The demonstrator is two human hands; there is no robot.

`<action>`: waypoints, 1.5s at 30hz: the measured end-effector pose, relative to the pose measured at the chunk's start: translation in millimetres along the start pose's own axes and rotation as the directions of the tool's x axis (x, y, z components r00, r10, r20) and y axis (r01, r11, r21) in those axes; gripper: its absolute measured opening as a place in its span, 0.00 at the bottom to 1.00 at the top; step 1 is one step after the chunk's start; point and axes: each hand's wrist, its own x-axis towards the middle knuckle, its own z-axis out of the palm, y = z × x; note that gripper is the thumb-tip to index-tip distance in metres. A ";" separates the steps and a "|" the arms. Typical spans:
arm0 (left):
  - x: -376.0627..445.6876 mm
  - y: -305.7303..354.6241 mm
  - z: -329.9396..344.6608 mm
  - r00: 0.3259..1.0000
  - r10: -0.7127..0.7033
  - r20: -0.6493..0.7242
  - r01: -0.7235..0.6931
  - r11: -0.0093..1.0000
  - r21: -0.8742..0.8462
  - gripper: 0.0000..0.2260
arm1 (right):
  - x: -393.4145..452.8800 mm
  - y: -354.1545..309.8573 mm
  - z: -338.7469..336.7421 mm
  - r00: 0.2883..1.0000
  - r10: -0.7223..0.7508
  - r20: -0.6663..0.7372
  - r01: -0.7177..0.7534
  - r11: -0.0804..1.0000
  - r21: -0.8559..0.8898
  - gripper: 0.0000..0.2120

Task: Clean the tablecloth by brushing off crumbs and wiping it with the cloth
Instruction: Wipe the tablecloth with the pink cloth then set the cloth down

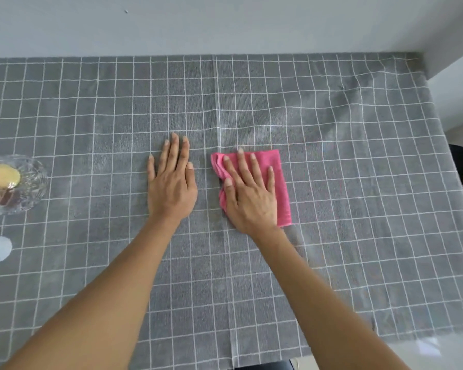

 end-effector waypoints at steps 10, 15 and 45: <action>-0.4 -3.4 -0.4 1.000 0.013 0.006 -0.013 1.000 -0.021 0.23 | 10.5 62.3 -20.8 0.990 0.125 -0.065 -0.128 0.991 -0.038 0.23; -0.1 -1.0 -1.1 1.000 0.007 -0.005 -0.008 1.000 -0.022 0.23 | 8.7 118.5 -42.4 0.934 0.331 -0.133 -0.335 0.942 -0.008 0.23; 0.5 -2.1 1.3 1.000 -0.001 -0.012 0.001 1.000 -0.006 0.23 | 3.1 90.3 -30.8 0.919 0.374 -0.124 -0.365 0.926 0.091 0.23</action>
